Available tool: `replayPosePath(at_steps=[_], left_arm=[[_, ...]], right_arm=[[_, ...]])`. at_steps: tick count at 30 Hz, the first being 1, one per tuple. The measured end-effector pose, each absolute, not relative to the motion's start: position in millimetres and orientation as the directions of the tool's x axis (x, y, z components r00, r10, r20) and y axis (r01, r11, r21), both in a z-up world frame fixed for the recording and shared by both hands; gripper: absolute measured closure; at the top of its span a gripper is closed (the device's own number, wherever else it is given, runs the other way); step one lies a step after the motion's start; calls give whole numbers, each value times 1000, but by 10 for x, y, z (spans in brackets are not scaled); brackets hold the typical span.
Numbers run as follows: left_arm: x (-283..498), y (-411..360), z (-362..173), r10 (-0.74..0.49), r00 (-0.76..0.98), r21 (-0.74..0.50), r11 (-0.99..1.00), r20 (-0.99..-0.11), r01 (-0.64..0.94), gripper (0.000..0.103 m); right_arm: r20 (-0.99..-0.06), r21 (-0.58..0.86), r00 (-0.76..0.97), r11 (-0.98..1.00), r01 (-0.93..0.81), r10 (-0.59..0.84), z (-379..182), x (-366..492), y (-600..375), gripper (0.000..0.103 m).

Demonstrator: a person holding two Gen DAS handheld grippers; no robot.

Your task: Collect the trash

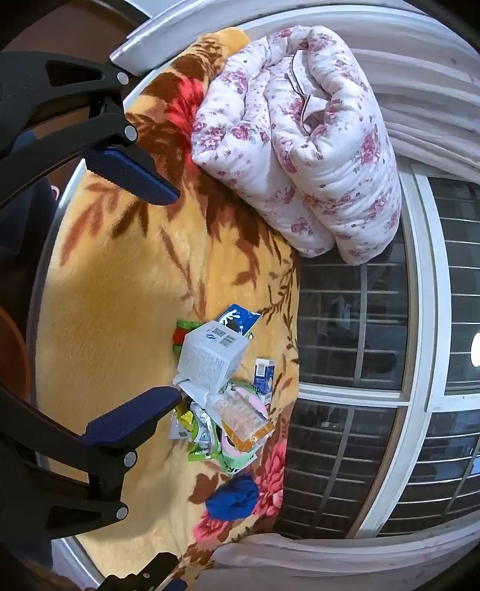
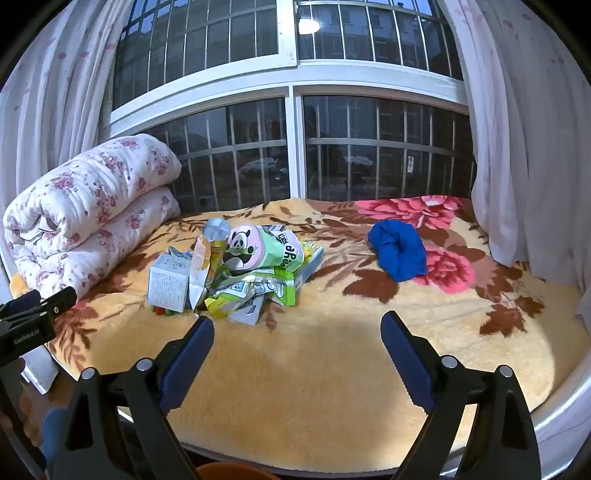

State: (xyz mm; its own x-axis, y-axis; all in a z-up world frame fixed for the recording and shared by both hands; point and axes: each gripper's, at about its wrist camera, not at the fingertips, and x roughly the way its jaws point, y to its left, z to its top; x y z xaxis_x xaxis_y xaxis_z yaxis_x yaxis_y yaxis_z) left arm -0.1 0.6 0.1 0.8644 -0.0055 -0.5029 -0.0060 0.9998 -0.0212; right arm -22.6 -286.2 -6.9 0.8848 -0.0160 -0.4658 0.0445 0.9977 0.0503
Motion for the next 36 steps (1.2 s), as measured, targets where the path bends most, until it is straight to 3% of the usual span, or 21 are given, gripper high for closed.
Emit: replayPosePath(at_steps=[36], left_arm=[[-21,-102,26,-21,863,-28,1000,-505,8,7]], right_arm=[[-477,50,879,998,45,-16,-66,-232,-2874,13]])
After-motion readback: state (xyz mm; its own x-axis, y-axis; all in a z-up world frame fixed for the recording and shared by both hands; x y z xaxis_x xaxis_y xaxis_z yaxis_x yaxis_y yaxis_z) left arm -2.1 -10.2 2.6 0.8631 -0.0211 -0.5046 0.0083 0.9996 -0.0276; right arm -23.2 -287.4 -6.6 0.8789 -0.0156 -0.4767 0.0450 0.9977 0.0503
